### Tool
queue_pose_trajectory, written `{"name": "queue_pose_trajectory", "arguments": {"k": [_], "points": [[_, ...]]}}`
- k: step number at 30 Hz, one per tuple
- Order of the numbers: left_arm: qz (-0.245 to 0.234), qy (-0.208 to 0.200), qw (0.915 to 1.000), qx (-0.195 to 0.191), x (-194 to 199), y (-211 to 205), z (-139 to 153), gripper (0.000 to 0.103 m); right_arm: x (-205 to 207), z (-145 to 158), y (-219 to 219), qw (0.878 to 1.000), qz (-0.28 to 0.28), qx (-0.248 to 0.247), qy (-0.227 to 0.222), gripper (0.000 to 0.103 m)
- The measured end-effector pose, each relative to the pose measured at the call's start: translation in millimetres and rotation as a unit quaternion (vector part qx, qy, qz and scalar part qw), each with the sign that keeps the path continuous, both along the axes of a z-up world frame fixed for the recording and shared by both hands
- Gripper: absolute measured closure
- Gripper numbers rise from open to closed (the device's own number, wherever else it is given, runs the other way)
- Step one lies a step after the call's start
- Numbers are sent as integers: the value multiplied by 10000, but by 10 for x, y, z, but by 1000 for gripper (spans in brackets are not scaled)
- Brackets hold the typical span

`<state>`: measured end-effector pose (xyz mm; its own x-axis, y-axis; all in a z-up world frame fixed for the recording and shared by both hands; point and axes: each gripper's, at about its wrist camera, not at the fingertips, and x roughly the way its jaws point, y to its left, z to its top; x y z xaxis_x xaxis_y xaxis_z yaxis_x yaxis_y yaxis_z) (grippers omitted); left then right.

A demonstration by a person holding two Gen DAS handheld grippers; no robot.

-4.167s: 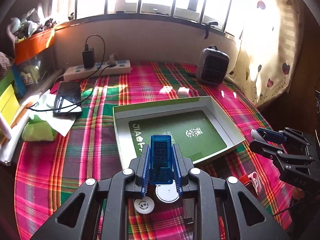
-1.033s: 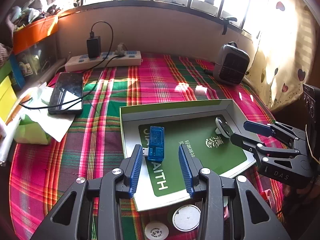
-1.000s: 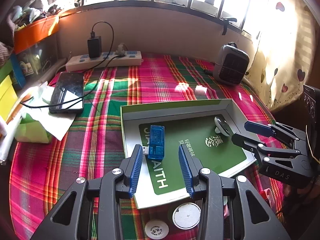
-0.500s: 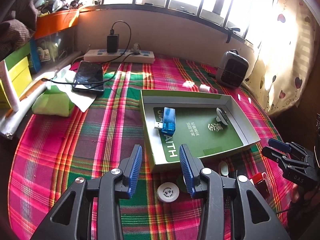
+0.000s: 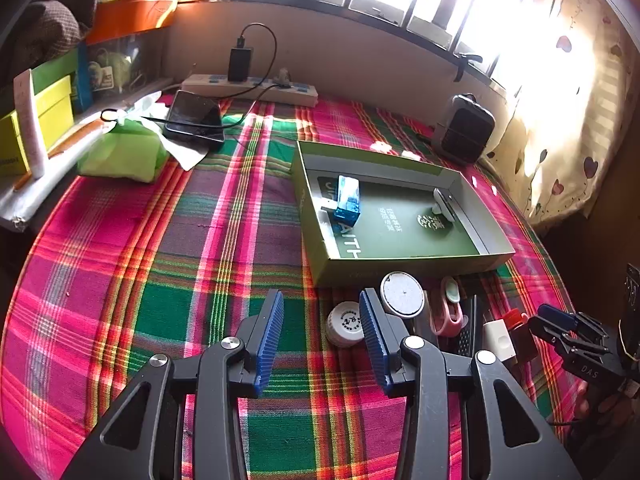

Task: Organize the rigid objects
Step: 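Move the right tool to the pink-and-white clip and close on it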

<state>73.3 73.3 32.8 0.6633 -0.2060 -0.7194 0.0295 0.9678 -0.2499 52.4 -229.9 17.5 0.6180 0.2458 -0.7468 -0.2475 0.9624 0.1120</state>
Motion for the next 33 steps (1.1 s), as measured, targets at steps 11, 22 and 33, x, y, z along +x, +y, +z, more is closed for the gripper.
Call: {"name": "queue_pose_trajectory", "arguments": {"k": [11,22,33], "points": [[-69,63,9999,-72,-22,-35,-57,64,-37,-135,155,9995,61,-251,189,52],[-224,161,9996,-38,21,-163,-114,60,-18,-153,76,9981,-158,-585,102,52],[-226,316,9991,189,91,-266,-201,60,5,-139,-66,9982,-288,-525,66,79]]}}
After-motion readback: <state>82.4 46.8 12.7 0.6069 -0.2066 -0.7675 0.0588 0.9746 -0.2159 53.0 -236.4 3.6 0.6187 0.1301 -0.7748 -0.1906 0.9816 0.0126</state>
